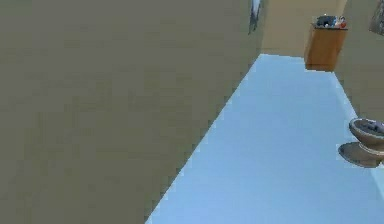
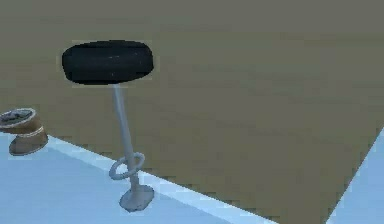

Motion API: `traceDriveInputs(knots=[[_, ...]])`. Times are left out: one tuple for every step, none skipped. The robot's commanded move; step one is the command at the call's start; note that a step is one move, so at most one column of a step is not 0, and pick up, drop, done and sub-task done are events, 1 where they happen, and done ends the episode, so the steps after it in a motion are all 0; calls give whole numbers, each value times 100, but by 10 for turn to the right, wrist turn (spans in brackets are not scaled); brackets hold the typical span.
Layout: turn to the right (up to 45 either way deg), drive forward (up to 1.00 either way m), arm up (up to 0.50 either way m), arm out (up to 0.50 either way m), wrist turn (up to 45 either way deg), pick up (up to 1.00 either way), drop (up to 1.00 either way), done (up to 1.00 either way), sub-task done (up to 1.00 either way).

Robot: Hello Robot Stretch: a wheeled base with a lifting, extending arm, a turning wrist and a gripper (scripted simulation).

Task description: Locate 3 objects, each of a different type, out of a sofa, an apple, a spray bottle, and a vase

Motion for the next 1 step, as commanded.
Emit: traceDriveInputs(knots=[[0,30,0,0,0,0,0,0,0]])
